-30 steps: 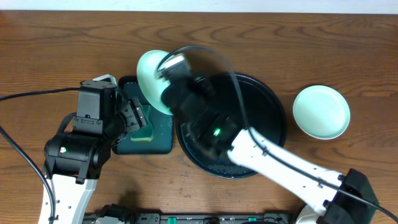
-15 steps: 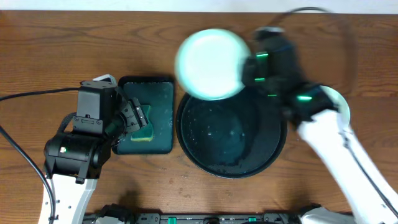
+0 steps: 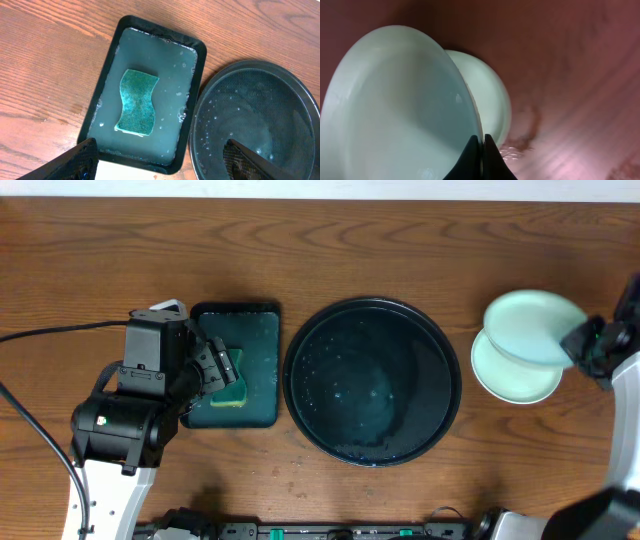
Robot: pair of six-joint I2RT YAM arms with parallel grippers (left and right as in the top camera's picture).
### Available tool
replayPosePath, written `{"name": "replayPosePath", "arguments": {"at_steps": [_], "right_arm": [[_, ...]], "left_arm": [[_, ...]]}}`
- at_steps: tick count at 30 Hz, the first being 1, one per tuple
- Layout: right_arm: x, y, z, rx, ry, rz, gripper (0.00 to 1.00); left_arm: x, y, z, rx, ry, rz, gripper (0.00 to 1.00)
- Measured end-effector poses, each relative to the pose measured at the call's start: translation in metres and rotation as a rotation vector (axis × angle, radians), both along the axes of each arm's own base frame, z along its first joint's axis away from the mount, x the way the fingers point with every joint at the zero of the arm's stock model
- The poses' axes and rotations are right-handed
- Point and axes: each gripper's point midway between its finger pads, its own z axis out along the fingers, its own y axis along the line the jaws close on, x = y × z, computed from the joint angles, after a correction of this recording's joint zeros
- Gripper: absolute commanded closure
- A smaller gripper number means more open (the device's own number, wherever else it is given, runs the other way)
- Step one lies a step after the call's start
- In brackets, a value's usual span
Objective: Clean dirty plates on tray and stack at the side
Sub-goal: 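Carry the plate right and stack it on the plate pile, then release the plate and withdraw the right gripper toward the front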
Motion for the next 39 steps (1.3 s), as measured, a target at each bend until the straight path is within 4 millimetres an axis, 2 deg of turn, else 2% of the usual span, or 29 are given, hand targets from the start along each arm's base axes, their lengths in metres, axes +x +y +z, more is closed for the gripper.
{"name": "replayPosePath", "arguments": {"at_steps": [4,5,8,11,14,16,19,21,22,24,25,28,31,35,39], "right_arm": [[-0.020,-0.008,-0.053,0.075,0.128,-0.045,0.99],[-0.021,-0.005,-0.065,0.102,0.153,-0.033,0.93],[-0.016,0.004,-0.077,0.156,0.155,0.021,0.85],[-0.008,0.019,-0.073,0.207,0.116,0.095,0.76],[0.003,0.037,-0.050,0.227,0.030,0.184,0.68],[0.011,0.052,-0.019,0.207,-0.063,0.256,0.65],[0.021,0.089,0.051,0.144,-0.270,0.434,0.62],[0.018,0.120,0.093,0.110,-0.394,0.572,0.60],[0.013,0.140,0.114,0.094,-0.455,0.658,0.55],[-0.003,0.177,0.140,0.086,-0.533,0.803,0.36],[-0.013,0.194,0.148,0.090,-0.558,0.876,0.01],[-0.039,0.230,0.158,0.115,-0.581,1.022,0.01],[-0.066,0.254,0.148,0.183,-0.518,1.120,0.01],[-0.090,0.264,0.132,0.250,-0.419,1.156,0.01],[-0.102,0.257,0.119,0.236,-0.335,1.155,0.01]], "left_arm": [[0.000,0.000,0.000,0.000,0.000,0.000,0.20],[0.000,0.000,0.000,0.000,0.000,0.000,0.20],[0.000,0.000,0.000,0.000,0.000,0.000,0.20],[0.000,0.000,0.000,0.000,0.000,0.000,0.20],[0.000,0.000,0.000,0.000,0.000,0.000,0.19],[0.000,0.000,0.000,0.000,0.000,0.000,0.20],[0.000,0.000,0.000,0.000,0.000,0.000,0.20],[0.000,0.000,0.000,0.000,0.000,0.000,0.19],[0.000,0.000,0.000,0.000,0.000,0.000,0.20],[0.000,0.000,0.000,0.000,0.000,0.000,0.19],[0.000,0.000,0.000,0.000,0.000,0.000,0.20],[0.000,0.000,0.000,0.000,0.000,0.000,0.19],[0.000,0.000,0.000,0.000,0.000,0.000,0.20],[0.000,0.000,0.000,0.000,0.000,0.000,0.20],[0.000,0.000,0.000,0.000,0.000,0.000,0.19]]}}
